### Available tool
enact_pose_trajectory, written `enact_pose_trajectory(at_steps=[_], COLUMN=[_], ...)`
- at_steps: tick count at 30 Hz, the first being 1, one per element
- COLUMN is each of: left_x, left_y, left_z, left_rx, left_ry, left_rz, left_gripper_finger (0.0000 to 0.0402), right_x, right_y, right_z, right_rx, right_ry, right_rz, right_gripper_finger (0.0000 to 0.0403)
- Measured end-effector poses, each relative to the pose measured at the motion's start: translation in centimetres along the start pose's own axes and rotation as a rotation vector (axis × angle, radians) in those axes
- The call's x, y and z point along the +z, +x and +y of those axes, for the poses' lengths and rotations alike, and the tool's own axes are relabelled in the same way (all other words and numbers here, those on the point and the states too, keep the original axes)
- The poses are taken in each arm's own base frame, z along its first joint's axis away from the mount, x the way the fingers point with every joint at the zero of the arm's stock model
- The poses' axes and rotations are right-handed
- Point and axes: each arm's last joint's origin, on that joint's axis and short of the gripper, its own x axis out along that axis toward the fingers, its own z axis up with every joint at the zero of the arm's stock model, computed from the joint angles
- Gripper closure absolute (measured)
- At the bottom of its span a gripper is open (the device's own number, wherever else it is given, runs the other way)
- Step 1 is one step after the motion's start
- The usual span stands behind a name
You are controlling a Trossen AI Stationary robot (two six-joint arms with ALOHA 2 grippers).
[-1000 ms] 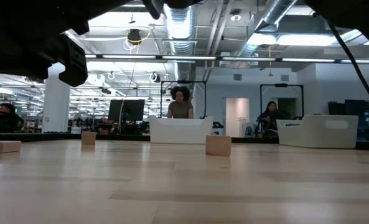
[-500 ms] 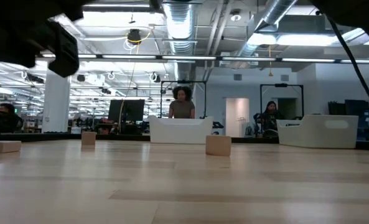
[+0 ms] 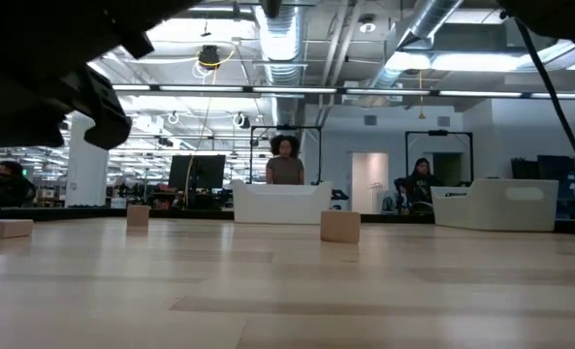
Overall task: Sort & place blocks by color
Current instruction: Put the red block into the white bin
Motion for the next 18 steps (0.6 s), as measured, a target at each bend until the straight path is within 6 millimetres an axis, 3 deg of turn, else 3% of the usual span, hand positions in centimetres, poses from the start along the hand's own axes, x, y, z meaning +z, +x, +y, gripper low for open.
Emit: enact_pose_trajectory(at_steps=[7,18], left_x=[-1.0,-2.3], left_y=[2.1,5.7], left_z=[-0.8,0.1], left_rx=[-0.008,0.048], left_ry=[0.028,-0.033], left_rz=[0.005,0.064], left_gripper_finger=[0.0255,0.0255], right_x=[-0.3,-0.8], right_y=[-0.1,-0.1], right_z=[0.6,0.8], right_rx=[0.067,0.066], right_ry=[0.012,0.005], right_rz=[0.012,0.024], right_gripper_finger=[0.0150,0.0150])
